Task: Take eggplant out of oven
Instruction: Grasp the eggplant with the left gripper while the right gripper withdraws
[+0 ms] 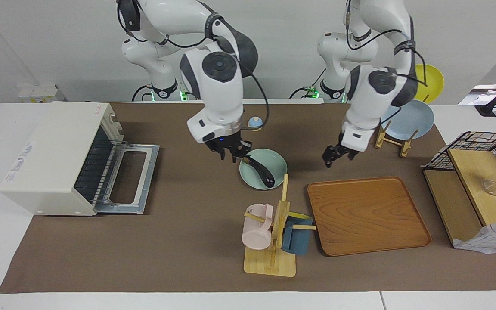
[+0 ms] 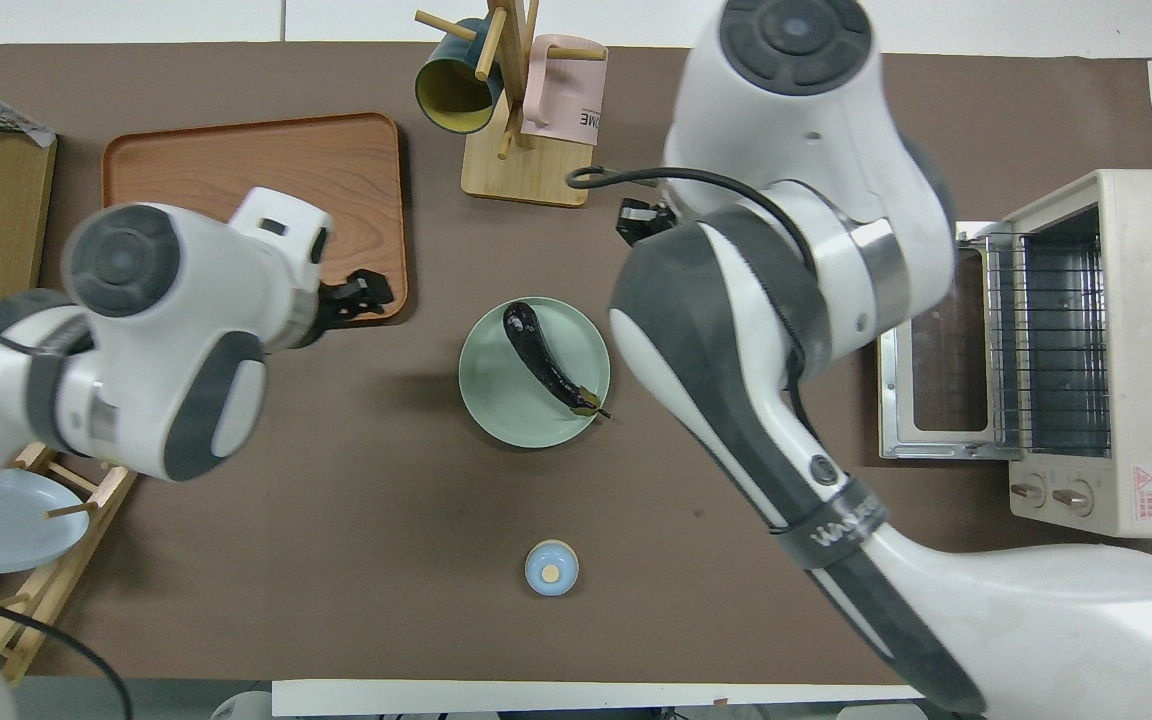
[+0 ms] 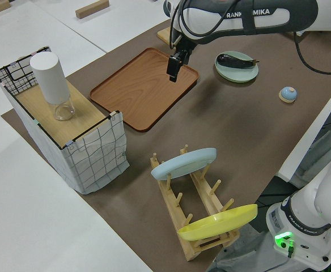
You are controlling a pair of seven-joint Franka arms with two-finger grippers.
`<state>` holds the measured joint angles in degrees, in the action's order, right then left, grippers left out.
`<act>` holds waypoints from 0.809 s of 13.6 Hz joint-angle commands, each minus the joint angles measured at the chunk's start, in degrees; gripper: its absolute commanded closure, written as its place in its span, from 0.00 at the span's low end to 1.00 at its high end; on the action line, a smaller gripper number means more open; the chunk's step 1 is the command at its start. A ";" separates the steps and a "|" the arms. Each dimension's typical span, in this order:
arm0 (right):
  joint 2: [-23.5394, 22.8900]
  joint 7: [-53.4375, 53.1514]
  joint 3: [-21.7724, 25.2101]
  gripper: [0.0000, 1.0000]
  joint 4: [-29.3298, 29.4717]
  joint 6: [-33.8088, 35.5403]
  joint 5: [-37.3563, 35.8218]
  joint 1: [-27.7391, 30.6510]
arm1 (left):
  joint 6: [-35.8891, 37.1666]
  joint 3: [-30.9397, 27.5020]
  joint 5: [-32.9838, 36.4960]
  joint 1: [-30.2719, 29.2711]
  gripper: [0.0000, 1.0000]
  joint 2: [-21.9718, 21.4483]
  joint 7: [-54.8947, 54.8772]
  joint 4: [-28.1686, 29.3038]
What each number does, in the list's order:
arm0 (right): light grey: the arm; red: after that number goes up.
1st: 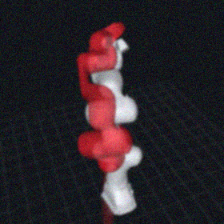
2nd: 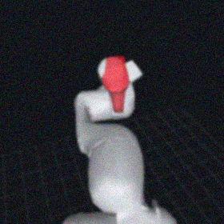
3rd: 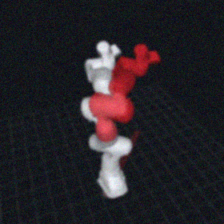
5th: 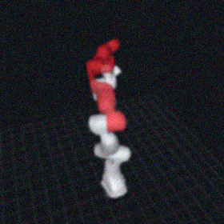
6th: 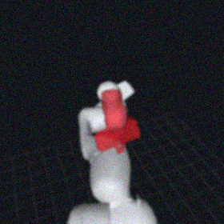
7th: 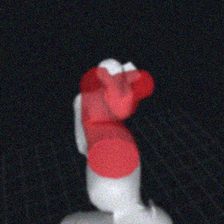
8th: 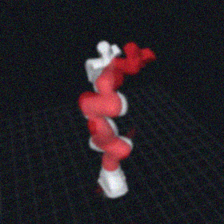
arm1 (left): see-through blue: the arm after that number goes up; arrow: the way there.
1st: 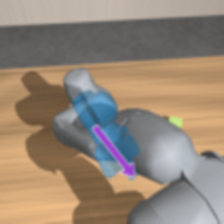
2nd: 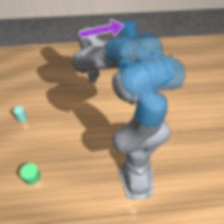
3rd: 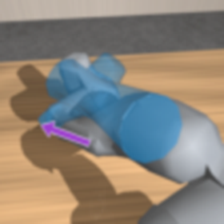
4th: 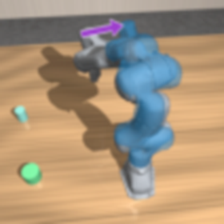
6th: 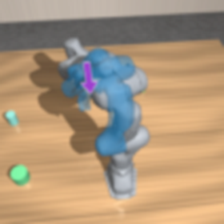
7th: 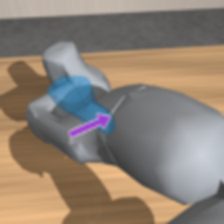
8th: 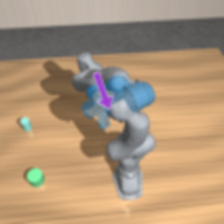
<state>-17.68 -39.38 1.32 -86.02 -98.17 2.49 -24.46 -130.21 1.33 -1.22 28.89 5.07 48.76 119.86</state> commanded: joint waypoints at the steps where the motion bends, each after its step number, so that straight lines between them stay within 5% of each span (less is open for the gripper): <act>1: 8.26 7.27 -0.70 0.88 -19.94 -9.03 0.59 4.67 | -4.43 -1.24 0.17 9.04 0.01 5.72 16.22 -3.47; 5: 9.68 11.08 -0.70 1.00 -30.50 -16.16 -4.39 9.25 | -6.46 -1.24 0.34 12.85 0.08 15.39 19.80 -11.39; 7: 8.98 11.34 -0.62 1.00 -31.93 -17.93 -6.87 10.22 | -5.23 -1.24 0.61 13.03 0.21 15.41 16.74 -10.44; 9: 8.02 11.08 -0.62 1.00 -32.80 -19.85 -7.76 11.36 | -5.93 -1.24 0.61 13.64 0.47 15.76 15.49 -9.47; 11: 5.73 11.35 -0.70 1.00 -33.33 -22.49 -9.94 13.46 | -3.66 -1.50 0.69 13.82 0.91 15.67 15.05 -10.34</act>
<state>-10.75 -28.97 1.37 -118.15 -117.95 -5.46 -13.40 -136.04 1.13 -1.13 41.43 21.19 64.84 110.15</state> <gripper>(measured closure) 0.991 0.485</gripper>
